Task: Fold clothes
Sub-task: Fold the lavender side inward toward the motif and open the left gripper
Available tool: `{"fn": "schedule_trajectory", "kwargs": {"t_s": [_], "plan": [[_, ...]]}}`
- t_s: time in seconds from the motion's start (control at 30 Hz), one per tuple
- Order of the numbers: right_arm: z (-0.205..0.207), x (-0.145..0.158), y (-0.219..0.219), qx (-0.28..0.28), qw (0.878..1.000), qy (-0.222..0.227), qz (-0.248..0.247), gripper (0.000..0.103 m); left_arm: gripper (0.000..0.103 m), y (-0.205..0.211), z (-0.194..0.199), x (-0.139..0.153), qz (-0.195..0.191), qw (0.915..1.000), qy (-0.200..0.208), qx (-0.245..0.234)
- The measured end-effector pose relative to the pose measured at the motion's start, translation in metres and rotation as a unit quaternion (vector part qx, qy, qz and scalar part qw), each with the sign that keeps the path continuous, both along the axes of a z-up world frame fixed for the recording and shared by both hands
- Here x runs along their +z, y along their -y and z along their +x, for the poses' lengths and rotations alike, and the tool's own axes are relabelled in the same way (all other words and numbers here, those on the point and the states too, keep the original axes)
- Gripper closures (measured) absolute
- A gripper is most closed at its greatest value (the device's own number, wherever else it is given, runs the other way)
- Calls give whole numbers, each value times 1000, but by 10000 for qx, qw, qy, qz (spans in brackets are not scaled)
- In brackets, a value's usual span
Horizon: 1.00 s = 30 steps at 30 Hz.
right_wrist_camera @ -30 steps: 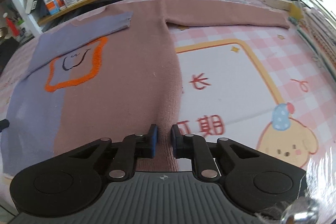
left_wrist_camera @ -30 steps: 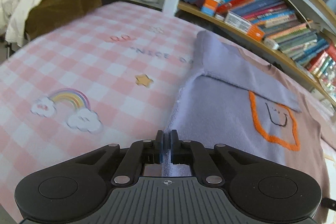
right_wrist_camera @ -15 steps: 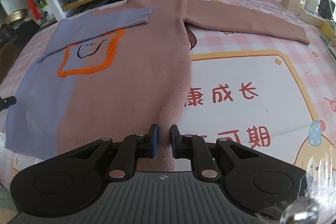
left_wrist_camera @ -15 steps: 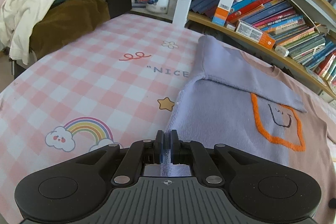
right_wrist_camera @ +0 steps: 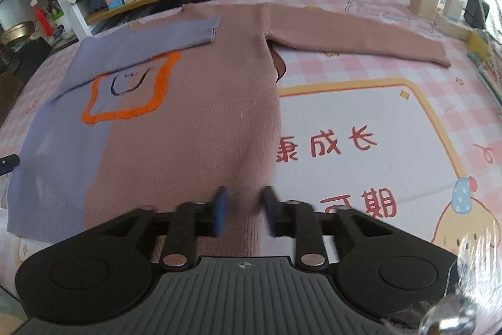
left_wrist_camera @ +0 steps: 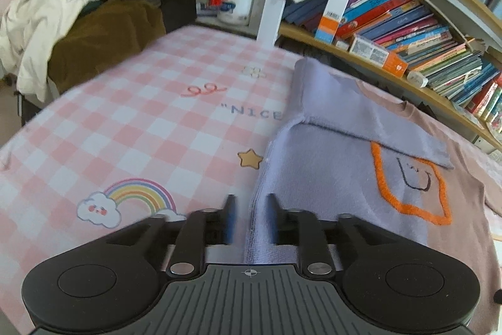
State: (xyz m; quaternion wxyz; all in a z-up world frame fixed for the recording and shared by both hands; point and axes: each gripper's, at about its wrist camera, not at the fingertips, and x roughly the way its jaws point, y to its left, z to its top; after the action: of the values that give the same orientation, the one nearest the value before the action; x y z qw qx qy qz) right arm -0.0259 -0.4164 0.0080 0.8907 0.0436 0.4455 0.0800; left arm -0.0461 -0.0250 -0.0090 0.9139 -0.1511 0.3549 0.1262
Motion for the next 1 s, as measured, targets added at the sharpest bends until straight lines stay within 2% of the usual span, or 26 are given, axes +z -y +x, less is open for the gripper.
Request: {"fn": "schedule_trajectory", "kwargs": {"t_s": [0.03, 0.07, 0.2, 0.43, 0.57, 0.77, 1.0], "plan": [[-2, 3, -1, -29, 10000, 76, -22, 50, 60, 1, -3, 4, 63, 10000, 42, -19], [-5, 5, -2, -58, 9999, 155, -46, 37, 52, 4, -6, 7, 113, 9999, 86, -76], [-15, 13, -10, -175, 9990, 360, -219, 19, 39, 13, -16, 18, 318, 9988, 209, -316], [-32, 17, -24, -366, 9972, 489, -431, 12, 22, 39, -35, 25, 498, 9918, 410, -1102], [-45, 17, -31, -457, 9964, 497, -516, 10, 13, 59, -45, 26, 673, 9783, 598, -1865], [-68, 17, -33, -648, 9944, 452, -695, 10, 10, 79, -46, 24, 536, 9617, 716, -2591], [-93, 21, -10, -1269, 9874, 406, -849, 10, 8, 102, -41, 19, 261, 9437, 716, -3218]]}}
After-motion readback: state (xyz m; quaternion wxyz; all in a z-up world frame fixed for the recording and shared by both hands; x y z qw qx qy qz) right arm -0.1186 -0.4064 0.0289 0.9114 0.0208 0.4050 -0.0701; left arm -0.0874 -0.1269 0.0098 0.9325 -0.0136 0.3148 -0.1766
